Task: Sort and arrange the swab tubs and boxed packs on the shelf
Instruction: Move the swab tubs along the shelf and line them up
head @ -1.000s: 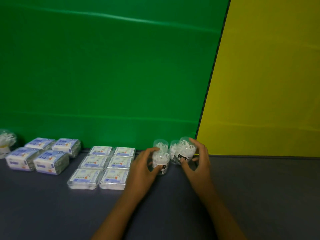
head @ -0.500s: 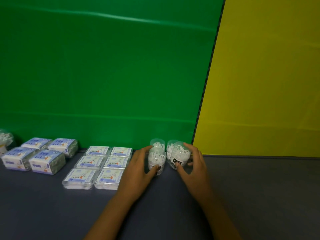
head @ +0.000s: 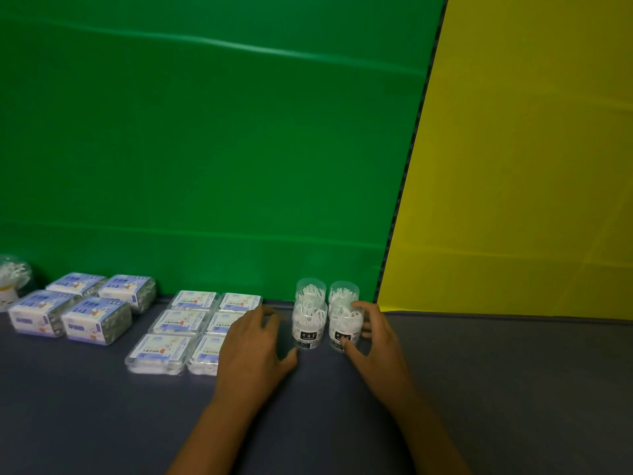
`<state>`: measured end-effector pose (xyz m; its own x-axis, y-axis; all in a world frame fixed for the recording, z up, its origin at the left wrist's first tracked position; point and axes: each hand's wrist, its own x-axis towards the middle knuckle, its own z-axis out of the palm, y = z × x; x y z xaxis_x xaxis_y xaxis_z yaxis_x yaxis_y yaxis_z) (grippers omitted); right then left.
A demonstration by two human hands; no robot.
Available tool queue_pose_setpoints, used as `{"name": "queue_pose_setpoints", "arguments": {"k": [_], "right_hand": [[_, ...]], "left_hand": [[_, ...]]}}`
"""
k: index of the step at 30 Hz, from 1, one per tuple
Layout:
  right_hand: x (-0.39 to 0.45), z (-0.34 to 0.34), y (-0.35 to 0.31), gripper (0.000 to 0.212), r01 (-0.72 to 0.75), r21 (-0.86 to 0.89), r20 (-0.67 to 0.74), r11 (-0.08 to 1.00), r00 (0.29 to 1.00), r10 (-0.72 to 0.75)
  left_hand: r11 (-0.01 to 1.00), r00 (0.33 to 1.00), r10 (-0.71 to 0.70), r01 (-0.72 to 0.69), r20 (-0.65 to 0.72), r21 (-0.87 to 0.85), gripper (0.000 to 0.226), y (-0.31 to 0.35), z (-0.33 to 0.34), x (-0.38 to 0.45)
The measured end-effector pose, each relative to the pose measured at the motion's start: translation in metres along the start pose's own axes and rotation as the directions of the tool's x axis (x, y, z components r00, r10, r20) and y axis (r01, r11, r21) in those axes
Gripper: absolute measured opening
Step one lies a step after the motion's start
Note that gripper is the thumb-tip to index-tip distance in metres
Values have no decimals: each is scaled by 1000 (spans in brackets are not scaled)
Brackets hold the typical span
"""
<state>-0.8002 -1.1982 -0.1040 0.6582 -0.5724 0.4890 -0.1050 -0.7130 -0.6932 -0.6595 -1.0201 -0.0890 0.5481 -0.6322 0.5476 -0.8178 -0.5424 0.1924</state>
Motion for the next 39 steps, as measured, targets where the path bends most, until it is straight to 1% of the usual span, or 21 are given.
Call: {"name": "queue_pose_setpoints", "arguments": {"k": [5, 8, 12, 15, 18, 19, 21, 23, 25, 29, 35, 39], "right_hand": [[-1, 1, 1, 65, 6, 8, 22, 1000, 1000, -6], [-3, 1, -1, 63, 14, -15, 14, 1000, 1000, -14], [-8, -1, -11, 60, 33, -123, -10, 992, 999, -35], [-9, -3, -21, 58, 58, -228, -63, 972, 995, -75], [-6, -9, -38, 49, 95, -332, -140, 939, 979, -148], [-5, -10, -48, 45, 112, -347, -147, 931, 974, -172], [-4, -9, -71, 39, 151, -368, -108, 917, 973, -203], [-2, -2, -96, 39, 176, -413, -13, 894, 980, -199], [-3, 10, -122, 43, 193, -474, 72, 859, 981, -181], [-18, 42, -175, 53, 264, -539, 175, 800, 964, -201], [-56, 93, -253, 57, 349, -482, 285, 804, 930, -233], [-80, 127, -301, 59, 385, -436, 302, 813, 914, -270]], "left_hand": [[1000, 999, -14, 14, 31, -7, 54, 1, -1, -2], [1000, 998, -24, 25, 51, -18, 56, 2, -3, -2], [1000, 998, -19, 20, 65, -18, 58, 6, -13, -2], [999, 996, 0, 3, 85, -32, 59, 3, -28, -3], [999, 997, 10, -7, 79, -41, 60, -9, -49, -5], [999, 998, 2, 1, 65, -35, 59, -14, -58, -6], [999, 998, -21, 22, 55, -25, 57, -27, -77, -8], [1000, 999, -25, 25, 48, -1, 56, -39, -96, -13], [1000, 1000, -21, 20, 21, 24, 55, -54, -116, -22], [997, 999, -50, 50, 1, 63, 54, -93, -155, -48], [982, 993, -113, 117, -30, 149, 53, -157, -218, -109], [968, 984, -174, 180, -50, 176, 54, -199, -257, -155]]}}
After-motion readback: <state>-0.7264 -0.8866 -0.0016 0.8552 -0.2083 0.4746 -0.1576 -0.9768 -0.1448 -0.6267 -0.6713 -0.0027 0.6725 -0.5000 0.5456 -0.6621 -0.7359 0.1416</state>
